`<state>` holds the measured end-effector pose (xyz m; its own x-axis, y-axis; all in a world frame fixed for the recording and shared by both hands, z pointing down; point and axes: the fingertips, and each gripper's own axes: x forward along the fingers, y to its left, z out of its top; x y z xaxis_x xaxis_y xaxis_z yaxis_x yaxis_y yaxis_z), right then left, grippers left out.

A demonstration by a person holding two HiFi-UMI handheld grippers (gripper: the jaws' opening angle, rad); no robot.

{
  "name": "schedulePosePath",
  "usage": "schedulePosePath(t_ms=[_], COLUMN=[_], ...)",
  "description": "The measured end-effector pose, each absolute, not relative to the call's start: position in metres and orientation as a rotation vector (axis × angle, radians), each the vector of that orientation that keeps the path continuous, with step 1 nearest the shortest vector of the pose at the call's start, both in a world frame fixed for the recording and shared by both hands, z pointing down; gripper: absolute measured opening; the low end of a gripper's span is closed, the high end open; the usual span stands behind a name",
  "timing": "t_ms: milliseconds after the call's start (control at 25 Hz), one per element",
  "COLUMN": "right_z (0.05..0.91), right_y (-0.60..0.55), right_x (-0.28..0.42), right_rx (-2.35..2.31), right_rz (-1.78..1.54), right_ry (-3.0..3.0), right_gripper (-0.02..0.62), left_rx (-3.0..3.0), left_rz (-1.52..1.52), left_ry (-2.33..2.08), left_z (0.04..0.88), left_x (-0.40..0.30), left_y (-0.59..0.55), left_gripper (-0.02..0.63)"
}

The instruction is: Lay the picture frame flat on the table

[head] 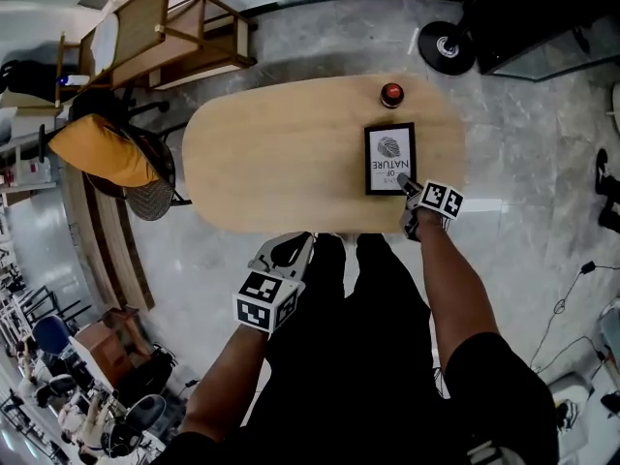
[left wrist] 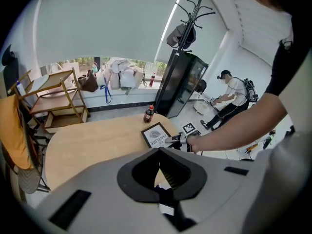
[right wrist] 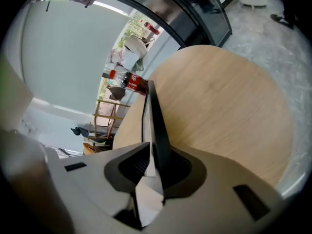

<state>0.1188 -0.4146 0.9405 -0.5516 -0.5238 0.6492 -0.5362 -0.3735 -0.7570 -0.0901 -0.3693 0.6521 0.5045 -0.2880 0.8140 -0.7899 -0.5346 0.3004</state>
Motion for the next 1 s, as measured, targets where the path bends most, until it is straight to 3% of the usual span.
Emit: schedulePosePath(t_ms=[80, 160, 280, 600, 840, 1000], right_z=[0.951, 0.959, 0.971, 0.996, 1.002, 0.998], right_y=[-0.41, -0.405, -0.393, -0.373, -0.37, -0.381], right_x=[0.113, 0.107, 0.108, 0.109, 0.113, 0.118], right_rx=[1.403, 1.27, 1.087, 0.836, 0.837, 1.065], right_rz=[2.076, 1.889, 1.562, 1.228, 1.243, 1.565], right_ry=[-1.751, -1.79, -1.798, -1.729, -1.658, -1.592], right_gripper=[0.126, 0.25, 0.28, 0.321, 0.341, 0.341], left_rx=[2.034, 2.003, 1.973, 1.945, 1.933, 1.931], left_rz=[0.946, 0.936, 0.928, 0.902, 0.916, 0.919], left_ry=[-0.891, -0.908, -0.923, -0.947, -0.941, -0.941], left_z=[0.655, 0.657, 0.66, 0.665, 0.663, 0.659], left_x=[-0.099, -0.105, -0.111, -0.109, -0.107, -0.108], left_y=[-0.365, -0.362, -0.36, -0.371, -0.37, -0.372], left_gripper=[0.005, 0.005, 0.005, 0.005, 0.005, 0.005])
